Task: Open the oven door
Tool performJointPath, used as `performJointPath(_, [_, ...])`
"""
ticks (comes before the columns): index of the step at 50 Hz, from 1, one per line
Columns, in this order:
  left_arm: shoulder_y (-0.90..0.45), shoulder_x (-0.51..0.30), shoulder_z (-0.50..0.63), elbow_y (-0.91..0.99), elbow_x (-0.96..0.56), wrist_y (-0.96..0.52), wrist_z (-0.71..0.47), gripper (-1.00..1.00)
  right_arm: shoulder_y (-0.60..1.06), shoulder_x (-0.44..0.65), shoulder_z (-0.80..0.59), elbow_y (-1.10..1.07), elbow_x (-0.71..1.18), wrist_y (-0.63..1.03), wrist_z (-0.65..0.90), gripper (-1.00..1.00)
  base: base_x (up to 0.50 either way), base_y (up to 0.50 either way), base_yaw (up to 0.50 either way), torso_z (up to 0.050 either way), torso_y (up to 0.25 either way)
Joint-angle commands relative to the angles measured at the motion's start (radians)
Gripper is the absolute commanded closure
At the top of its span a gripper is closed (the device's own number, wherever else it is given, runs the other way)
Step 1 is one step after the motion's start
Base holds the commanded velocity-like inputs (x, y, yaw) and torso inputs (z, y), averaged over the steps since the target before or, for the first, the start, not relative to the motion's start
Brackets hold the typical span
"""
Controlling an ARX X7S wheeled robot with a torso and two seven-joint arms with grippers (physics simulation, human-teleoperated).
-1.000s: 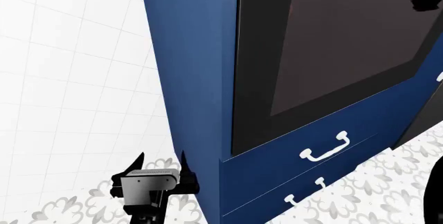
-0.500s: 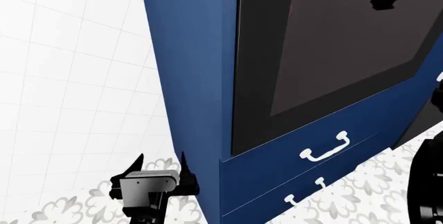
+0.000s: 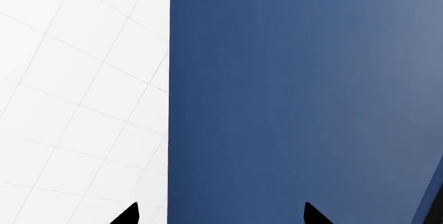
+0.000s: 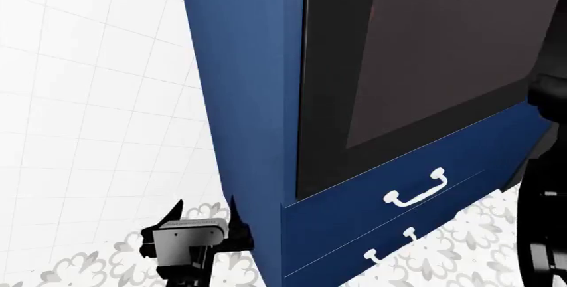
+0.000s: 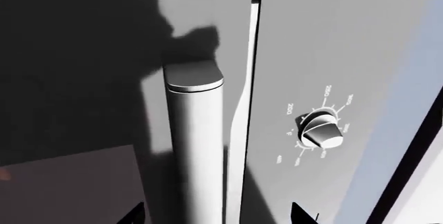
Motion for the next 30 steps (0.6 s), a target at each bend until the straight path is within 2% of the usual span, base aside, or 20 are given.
performJointPath(1, [0.03,0.002,-0.004,-0.031,-0.012,0.031,0.002,-1.0,0.05,-0.019,-0.045,0.184,0.034,-0.081,0.094,-1.0,0.0,0.0,0.0,0.0,0.0])
performJointPath(21, [0.067,0.002,0.003,-0.03,-0.013,0.052,-0.015,-1.0,0.044,-0.003,-0.054,0.164,0.033,-0.086,0.093,-1.0,0.0,0.0,0.0,0.0,0.0])
performJointPath(30, [0.056,0.001,-0.003,-0.051,-0.023,0.053,-0.013,-1.0,0.121,-0.034,-0.089,0.373,0.046,-0.147,0.188,-1.0,0.0,0.0,0.0,0.0,0.0])
